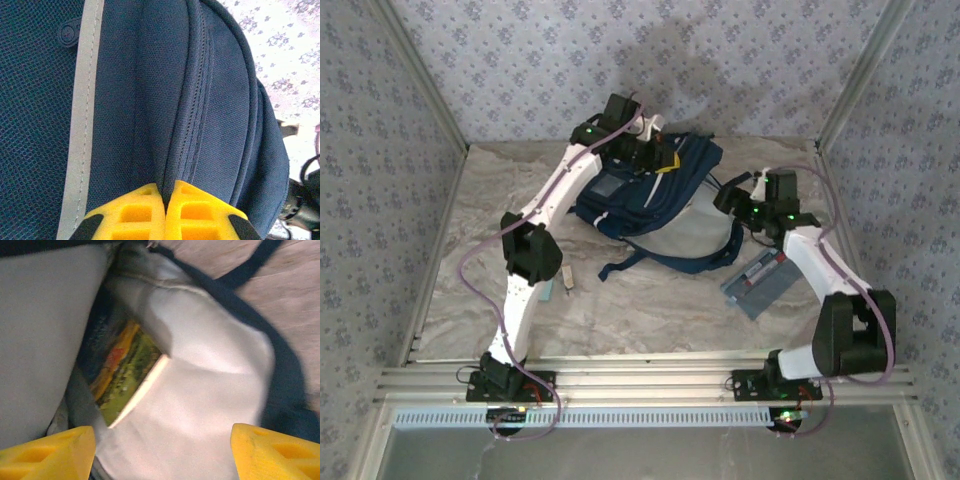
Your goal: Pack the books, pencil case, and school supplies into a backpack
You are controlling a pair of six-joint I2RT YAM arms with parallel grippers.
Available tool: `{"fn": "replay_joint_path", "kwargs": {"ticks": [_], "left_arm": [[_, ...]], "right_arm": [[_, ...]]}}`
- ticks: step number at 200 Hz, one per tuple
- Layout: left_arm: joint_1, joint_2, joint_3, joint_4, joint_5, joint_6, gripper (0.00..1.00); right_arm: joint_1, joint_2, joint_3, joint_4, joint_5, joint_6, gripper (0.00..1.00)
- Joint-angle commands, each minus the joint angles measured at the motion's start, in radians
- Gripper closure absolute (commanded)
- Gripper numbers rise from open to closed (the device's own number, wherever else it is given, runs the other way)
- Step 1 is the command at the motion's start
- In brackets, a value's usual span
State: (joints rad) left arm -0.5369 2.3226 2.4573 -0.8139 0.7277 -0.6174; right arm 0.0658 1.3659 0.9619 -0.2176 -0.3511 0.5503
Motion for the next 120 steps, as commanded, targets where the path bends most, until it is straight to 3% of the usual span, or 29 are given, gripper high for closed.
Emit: {"fn": "replay_joint_path", "kwargs": {"ticks": [1, 14, 39, 60, 84, 120], "left_arm": [[-0.015, -0.084, -0.053, 0.011, -0.007, 0.064, 1.00], [-0.023, -0.107, -0.103, -0.003, -0.014, 0.082, 0.99], [-0.026, -0.179, -0.246, 0.014, -0.043, 0.074, 0.65], [-0.023, -0.276, -0.393, 0.069, -0.072, 0.054, 0.50], [-0.003, -0.412, -0.587, 0.127, -0.152, 0.028, 0.46], [0.097, -0.600, -0.968, 0.342, -0.304, -0.111, 0.43]], "right_arm": [[-0.047, -0.029, -0.037, -0.144, 0.088, -0.098, 0.24], [-0.065, -0.009, -0.040, -0.145, 0.083, -0.113, 0.24], [-0.068, 0.043, -0.040, -0.122, 0.083, -0.134, 0.24], [-0.070, 0.069, -0.045, -0.111, 0.114, -0.141, 0.24], [-0.084, 0.071, -0.061, -0.089, 0.127, -0.136, 0.24], [-0.076, 0.104, -0.055, 0.000, -0.008, -0.137, 0.22]]}}
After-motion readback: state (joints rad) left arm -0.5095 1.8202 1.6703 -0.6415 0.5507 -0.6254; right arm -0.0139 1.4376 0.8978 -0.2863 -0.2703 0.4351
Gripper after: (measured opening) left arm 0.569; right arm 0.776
